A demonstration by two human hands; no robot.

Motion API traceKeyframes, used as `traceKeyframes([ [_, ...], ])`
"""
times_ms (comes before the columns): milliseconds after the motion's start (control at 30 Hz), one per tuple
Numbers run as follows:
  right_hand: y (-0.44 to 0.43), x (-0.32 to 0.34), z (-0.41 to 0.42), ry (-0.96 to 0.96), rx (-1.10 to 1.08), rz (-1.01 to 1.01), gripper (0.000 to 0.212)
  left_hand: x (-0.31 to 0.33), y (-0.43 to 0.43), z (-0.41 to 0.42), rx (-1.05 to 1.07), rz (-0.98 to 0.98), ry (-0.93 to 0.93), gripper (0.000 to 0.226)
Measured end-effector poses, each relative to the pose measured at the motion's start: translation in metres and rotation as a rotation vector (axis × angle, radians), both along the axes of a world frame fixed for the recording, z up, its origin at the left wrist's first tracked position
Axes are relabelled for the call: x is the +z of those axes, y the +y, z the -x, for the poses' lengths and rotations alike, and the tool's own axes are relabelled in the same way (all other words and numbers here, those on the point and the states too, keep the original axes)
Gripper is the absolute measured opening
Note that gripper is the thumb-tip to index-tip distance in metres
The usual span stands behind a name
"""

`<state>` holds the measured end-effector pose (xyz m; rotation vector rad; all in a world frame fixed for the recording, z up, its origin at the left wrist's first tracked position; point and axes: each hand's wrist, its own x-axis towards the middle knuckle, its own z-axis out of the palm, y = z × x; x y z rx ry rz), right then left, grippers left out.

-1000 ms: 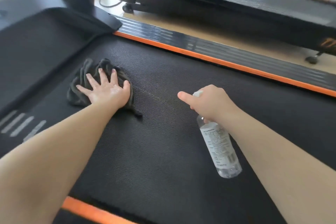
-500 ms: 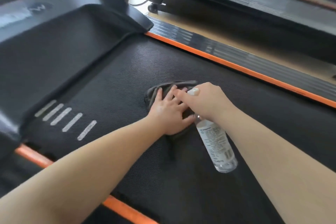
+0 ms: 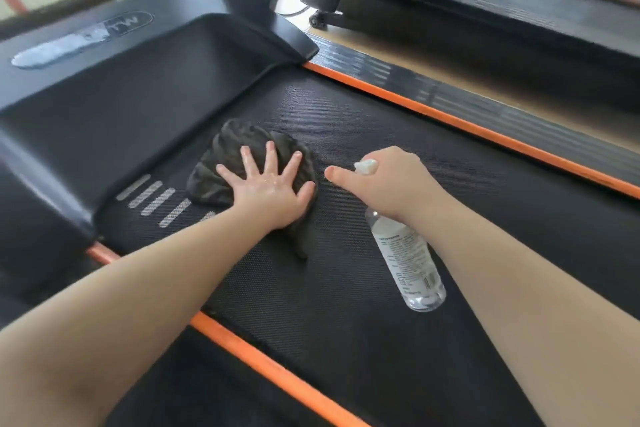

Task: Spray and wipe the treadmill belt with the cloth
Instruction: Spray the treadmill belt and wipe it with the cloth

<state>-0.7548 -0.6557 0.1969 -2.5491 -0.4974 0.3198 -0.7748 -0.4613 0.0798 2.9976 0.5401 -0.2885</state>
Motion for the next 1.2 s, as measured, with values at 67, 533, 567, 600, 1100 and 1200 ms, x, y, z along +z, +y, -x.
traceKeyframes([
  [67,-0.004,0.003,0.005,-0.015,-0.008,-0.035,0.057,-0.001,-0.045,0.017,-0.178,0.014,0.005,0.078],
  [533,-0.051,-0.002,0.035,0.06,0.032,-0.019,0.076,0.002,-0.012,0.059,0.007,0.013,-0.027,0.075],
  [567,-0.048,-0.001,0.035,0.058,0.053,-0.004,0.077,0.004,0.007,0.063,0.092,0.01,-0.022,0.075],
  [600,-0.043,0.0,0.036,0.043,0.088,0.035,0.077,0.005,0.025,0.067,0.166,0.007,-0.018,0.076],
  [1100,0.014,0.001,0.071,0.087,0.322,0.013,0.059,0.007,-0.021,0.11,-0.154,-0.001,0.032,0.078],
  [1200,0.019,0.003,0.08,0.082,0.342,0.032,0.059,0.007,-0.04,0.119,-0.421,-0.008,0.057,0.08],
])
